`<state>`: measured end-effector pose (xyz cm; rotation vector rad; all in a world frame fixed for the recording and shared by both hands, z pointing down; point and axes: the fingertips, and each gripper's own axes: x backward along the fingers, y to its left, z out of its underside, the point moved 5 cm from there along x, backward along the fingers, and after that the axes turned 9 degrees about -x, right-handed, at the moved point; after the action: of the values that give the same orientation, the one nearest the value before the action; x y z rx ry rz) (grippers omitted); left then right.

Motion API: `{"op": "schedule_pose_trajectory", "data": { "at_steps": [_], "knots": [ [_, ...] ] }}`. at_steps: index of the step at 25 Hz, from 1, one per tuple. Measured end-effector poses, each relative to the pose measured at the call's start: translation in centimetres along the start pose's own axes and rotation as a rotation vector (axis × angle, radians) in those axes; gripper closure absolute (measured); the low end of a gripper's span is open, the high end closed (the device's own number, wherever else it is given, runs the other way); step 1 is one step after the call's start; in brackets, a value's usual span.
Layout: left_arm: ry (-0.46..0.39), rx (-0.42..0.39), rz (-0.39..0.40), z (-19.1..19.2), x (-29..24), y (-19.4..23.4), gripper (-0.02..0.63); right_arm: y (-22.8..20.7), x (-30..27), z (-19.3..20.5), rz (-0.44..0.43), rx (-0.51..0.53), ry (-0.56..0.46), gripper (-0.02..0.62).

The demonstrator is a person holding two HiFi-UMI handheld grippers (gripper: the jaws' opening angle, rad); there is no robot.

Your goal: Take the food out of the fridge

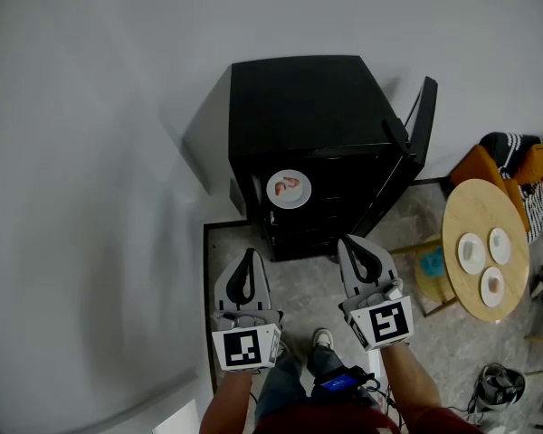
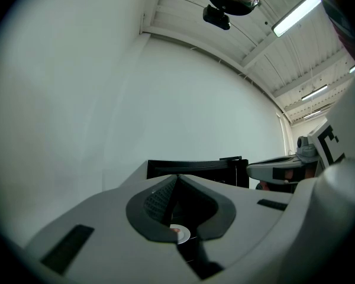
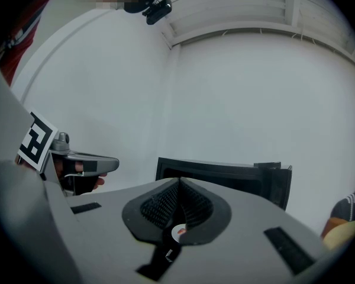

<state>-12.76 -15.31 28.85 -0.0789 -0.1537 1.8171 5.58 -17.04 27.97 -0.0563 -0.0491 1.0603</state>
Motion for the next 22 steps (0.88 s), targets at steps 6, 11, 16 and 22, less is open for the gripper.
{"op": "schedule_pose_trajectory", "data": {
  "at_steps": [6, 11, 16, 22],
  "knots": [
    [0.005, 0.001, 0.004, 0.7, 0.0, 0.0, 0.594, 0.1, -0.3, 0.5, 0.001, -0.003, 0.000, 0.574],
    [0.003, 0.010, 0.000, 1.5, -0.2, 0.1, 0.594, 0.0, -0.9, 0.9, 0.008, -0.015, -0.022, 0.574],
    [-0.006, 0.020, -0.001, 1.9, -0.6, 0.0, 0.594, -0.2, -1.2, 2.1, 0.012, -0.011, 0.001, 0.574],
    [0.005, -0.008, 0.011, 3.2, -1.1, -0.2, 0.592, -0.3, -1.6, 3.7, 0.004, -0.004, 0.020, 0.574]
  ]
}}
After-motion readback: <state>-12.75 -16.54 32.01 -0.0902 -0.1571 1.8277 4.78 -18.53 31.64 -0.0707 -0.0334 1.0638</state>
